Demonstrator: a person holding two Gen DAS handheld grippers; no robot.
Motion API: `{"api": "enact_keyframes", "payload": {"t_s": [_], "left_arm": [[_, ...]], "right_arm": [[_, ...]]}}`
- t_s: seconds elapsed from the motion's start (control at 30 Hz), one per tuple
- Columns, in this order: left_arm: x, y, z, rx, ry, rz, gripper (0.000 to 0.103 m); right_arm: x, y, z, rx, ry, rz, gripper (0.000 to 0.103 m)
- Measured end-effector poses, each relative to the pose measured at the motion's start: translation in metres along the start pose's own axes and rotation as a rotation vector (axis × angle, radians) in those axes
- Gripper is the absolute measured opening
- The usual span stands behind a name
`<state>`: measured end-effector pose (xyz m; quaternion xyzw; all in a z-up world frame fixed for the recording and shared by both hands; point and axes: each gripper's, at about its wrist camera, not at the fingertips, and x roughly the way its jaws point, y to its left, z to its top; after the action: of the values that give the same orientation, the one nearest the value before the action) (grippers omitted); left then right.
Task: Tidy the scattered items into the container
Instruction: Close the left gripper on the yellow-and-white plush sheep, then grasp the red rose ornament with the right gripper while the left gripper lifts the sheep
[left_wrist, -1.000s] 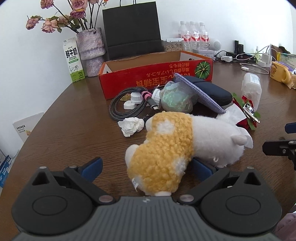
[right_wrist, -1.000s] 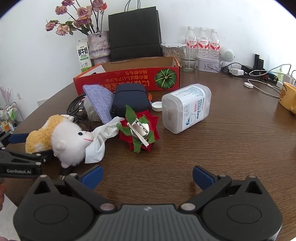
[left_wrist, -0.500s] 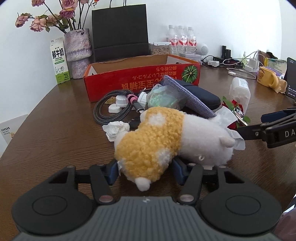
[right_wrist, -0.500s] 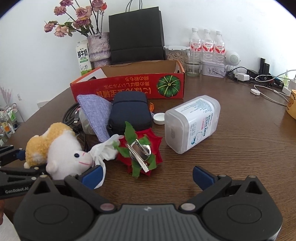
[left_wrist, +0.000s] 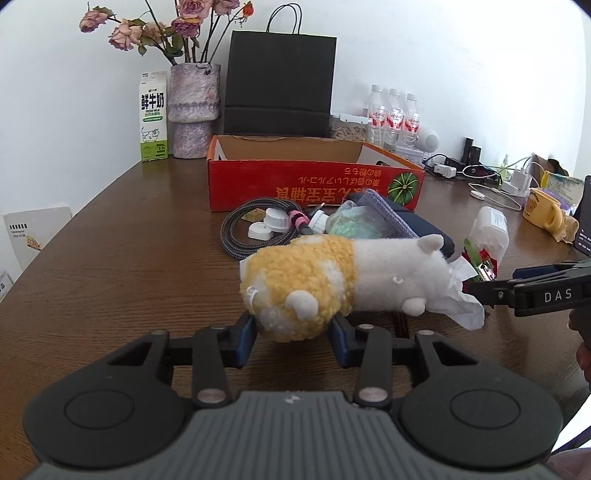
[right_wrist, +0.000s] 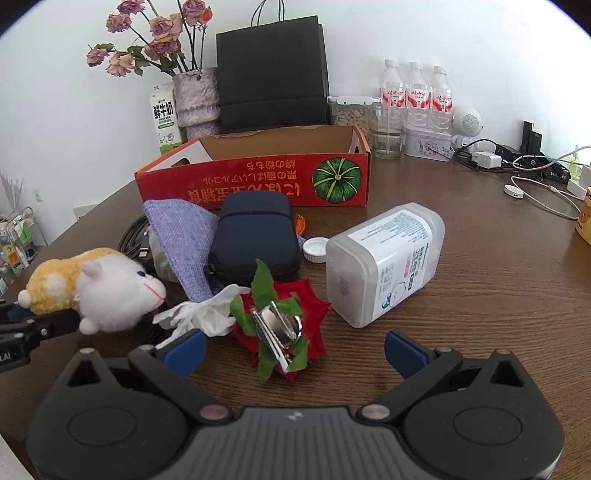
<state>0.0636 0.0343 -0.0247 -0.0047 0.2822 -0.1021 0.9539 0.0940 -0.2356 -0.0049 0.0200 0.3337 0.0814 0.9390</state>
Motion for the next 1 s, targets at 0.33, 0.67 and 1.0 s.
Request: {"api": "enact_keyframes", "payload": {"t_s": [0.33,0.67,1.0], "left_arm": [[-0.001,0.0,-0.004,0.111,0.027,0.017,0.09],[0.015,-0.004,0.005,0.222,0.048,-0.059,0.053],[0.007,-0.001,0.001,0.089,0.027,-0.032,0.051]], "right_arm": [[0.011,0.003,0.002,-0.027,0.014,-0.004,0.103],[0.016,0.001,0.002,-0.039,0.018,0.022,0.092],[0.009,0.006,-0.001,-0.069,-0.012,0.063,0.034]]}}
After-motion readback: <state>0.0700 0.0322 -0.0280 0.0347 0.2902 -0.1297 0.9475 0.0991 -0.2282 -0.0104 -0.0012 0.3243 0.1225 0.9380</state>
